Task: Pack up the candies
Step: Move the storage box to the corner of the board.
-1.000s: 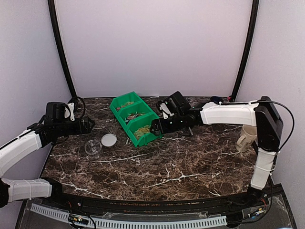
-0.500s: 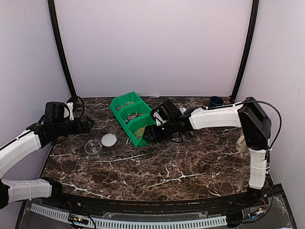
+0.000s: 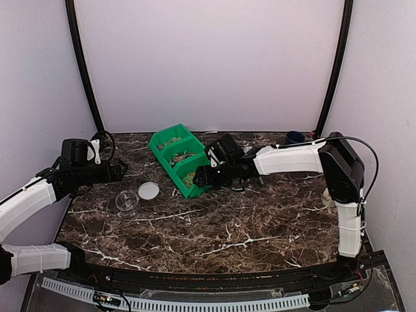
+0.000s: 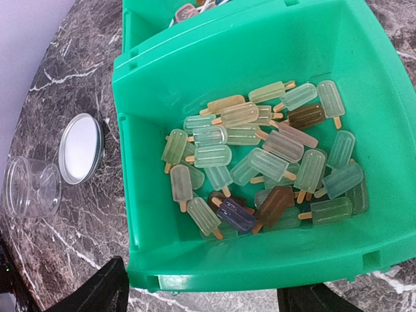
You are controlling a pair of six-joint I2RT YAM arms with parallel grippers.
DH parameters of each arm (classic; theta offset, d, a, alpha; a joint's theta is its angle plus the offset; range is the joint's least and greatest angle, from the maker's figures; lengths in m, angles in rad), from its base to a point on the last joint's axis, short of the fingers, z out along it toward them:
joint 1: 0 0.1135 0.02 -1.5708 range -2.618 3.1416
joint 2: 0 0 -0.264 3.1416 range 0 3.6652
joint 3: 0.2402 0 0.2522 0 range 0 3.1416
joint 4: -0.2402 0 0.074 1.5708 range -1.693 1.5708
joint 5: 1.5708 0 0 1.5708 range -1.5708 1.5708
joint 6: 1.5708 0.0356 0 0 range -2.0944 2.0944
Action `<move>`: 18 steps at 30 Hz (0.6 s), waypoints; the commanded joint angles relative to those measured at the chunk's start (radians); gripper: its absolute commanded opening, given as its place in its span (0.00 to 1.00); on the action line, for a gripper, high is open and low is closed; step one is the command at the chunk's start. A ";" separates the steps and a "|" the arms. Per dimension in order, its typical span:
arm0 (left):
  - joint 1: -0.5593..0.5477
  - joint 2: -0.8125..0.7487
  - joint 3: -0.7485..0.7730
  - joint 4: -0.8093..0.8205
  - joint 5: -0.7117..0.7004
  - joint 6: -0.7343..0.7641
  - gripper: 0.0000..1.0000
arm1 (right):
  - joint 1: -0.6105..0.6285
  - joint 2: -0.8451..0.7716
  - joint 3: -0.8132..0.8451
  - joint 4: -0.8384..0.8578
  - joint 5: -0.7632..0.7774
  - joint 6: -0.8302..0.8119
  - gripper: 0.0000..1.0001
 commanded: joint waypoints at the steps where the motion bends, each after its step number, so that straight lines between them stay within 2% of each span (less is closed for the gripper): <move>1: -0.002 -0.010 -0.011 0.001 -0.009 0.001 0.99 | -0.024 0.018 0.019 0.014 0.111 0.000 0.76; 8: -0.002 -0.014 -0.011 0.000 -0.010 0.001 0.99 | -0.062 0.037 0.029 0.017 0.149 -0.011 0.70; 18: -0.002 -0.023 -0.011 -0.002 -0.014 0.002 0.99 | -0.147 0.035 0.051 -0.019 0.186 -0.082 0.53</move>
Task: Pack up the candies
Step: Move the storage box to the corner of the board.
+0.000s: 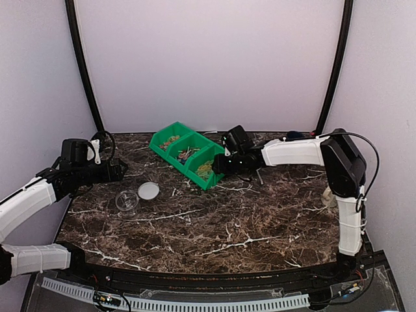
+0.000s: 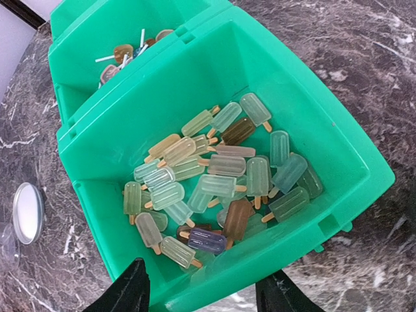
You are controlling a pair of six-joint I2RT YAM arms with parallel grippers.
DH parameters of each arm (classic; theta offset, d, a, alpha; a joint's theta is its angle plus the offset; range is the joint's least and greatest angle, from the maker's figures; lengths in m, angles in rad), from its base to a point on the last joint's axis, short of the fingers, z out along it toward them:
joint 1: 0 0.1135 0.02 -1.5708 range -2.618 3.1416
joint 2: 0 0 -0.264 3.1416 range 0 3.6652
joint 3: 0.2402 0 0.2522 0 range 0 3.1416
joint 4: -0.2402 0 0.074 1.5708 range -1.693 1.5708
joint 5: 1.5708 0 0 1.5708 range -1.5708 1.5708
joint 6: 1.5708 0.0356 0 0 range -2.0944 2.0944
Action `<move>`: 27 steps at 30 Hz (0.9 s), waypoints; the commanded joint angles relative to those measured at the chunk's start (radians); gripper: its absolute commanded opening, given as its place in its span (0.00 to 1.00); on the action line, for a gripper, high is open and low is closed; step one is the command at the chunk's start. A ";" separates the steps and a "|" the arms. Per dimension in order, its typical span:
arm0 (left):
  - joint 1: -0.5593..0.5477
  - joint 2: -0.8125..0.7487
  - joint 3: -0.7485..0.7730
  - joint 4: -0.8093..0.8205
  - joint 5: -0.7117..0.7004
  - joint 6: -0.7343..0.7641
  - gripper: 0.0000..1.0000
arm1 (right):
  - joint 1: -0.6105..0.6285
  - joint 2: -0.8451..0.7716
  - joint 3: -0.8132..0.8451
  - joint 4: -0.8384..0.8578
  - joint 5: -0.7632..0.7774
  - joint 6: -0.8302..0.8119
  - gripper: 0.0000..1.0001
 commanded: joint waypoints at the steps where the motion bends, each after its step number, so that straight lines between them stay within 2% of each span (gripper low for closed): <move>1: -0.002 -0.023 -0.011 -0.001 -0.009 0.002 0.99 | -0.042 0.028 0.041 -0.030 0.054 -0.063 0.50; 9: -0.002 -0.020 -0.011 -0.001 -0.009 0.003 0.99 | -0.113 0.054 0.095 -0.085 0.063 -0.174 0.37; 14: -0.002 -0.007 -0.007 -0.017 -0.036 0.010 0.99 | -0.151 0.080 0.147 -0.121 0.064 -0.288 0.37; 21: -0.002 0.043 0.013 -0.079 -0.133 -0.005 0.99 | -0.162 0.026 0.171 -0.138 -0.090 -0.353 0.58; 27: -0.002 0.089 0.020 -0.117 -0.104 -0.056 0.99 | -0.153 -0.130 0.092 -0.131 -0.168 -0.366 0.73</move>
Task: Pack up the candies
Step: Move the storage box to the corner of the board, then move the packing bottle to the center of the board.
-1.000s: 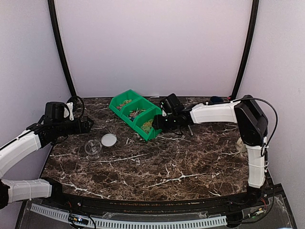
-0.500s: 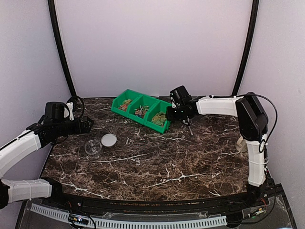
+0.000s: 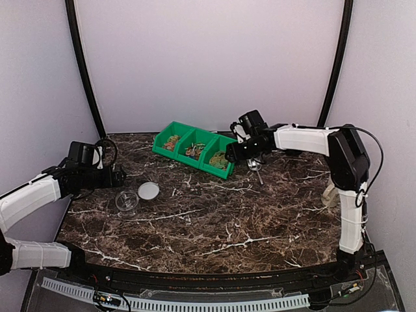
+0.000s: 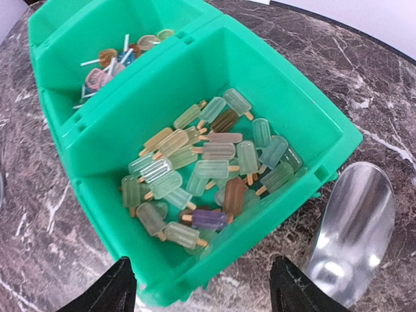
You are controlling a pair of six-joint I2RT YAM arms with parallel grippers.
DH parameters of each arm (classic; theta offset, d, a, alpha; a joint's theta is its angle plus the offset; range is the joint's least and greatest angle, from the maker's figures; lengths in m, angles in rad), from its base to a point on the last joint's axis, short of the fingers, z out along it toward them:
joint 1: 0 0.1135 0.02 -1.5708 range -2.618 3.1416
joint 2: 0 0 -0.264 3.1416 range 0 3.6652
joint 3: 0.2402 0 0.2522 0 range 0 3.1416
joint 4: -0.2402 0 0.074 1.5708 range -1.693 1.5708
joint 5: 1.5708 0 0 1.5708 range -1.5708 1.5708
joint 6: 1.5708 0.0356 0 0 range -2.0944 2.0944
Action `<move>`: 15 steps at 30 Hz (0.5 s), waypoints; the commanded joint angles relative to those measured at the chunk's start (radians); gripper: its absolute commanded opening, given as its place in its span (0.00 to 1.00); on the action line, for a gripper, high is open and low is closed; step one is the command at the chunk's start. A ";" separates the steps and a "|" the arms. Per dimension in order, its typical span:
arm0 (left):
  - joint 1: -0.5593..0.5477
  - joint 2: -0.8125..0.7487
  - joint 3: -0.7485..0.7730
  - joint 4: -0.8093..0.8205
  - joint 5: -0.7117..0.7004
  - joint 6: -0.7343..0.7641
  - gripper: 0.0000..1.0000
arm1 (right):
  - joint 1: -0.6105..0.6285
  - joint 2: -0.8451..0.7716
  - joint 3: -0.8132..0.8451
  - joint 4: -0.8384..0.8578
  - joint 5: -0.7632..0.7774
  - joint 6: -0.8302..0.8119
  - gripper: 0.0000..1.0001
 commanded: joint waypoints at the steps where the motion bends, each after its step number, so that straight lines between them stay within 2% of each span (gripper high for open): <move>1: -0.001 0.022 0.011 -0.047 0.015 -0.055 0.99 | 0.010 -0.181 -0.061 0.023 -0.075 -0.036 0.75; 9: -0.001 0.042 -0.091 0.062 0.153 -0.192 0.99 | 0.014 -0.363 -0.214 0.050 -0.045 -0.045 0.80; 15: 0.000 0.099 -0.100 0.075 0.172 -0.212 0.99 | 0.016 -0.456 -0.300 0.084 -0.034 -0.037 0.80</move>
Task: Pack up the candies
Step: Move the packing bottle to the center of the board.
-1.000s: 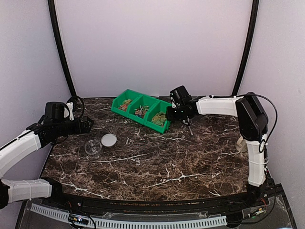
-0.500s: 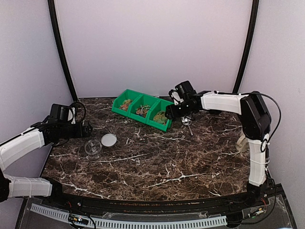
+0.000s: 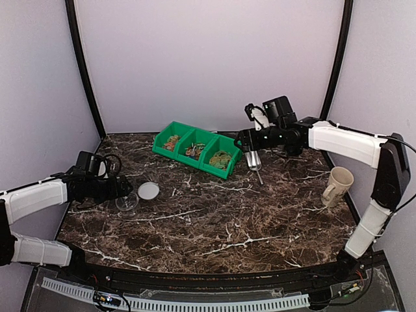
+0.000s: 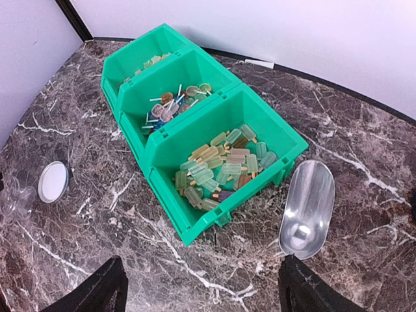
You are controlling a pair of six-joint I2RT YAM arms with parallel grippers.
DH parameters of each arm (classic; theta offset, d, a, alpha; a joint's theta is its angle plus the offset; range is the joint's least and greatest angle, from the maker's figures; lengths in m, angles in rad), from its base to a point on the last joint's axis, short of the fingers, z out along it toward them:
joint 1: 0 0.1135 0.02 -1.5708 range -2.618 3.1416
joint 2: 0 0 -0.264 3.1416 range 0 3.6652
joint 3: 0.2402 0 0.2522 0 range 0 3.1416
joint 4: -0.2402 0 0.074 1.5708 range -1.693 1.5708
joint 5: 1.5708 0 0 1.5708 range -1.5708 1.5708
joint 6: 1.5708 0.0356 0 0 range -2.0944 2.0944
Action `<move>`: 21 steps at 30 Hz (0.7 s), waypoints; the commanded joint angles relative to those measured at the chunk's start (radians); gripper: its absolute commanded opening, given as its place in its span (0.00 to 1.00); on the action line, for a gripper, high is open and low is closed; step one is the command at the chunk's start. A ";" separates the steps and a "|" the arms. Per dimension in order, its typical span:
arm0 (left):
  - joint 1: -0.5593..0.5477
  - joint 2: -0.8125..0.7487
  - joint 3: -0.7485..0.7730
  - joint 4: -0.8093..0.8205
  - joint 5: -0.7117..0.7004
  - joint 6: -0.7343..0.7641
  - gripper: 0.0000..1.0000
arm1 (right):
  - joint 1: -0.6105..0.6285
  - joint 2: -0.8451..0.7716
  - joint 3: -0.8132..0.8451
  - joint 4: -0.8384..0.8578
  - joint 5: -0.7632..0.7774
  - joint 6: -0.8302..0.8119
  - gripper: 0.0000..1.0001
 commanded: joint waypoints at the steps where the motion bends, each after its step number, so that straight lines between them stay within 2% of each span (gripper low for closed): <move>1: 0.000 0.027 -0.015 0.050 0.043 -0.035 0.99 | 0.008 -0.060 -0.061 0.047 0.009 -0.003 0.80; 10: -0.008 0.137 0.013 0.112 0.257 -0.021 0.99 | 0.008 -0.117 -0.123 0.052 0.025 -0.006 0.81; 15: -0.045 0.160 0.057 0.106 0.279 -0.019 0.99 | 0.009 -0.124 -0.120 0.056 0.016 -0.005 0.81; 21: -0.146 0.229 0.141 0.099 0.289 -0.021 0.99 | 0.008 -0.110 -0.100 0.048 0.013 -0.005 0.82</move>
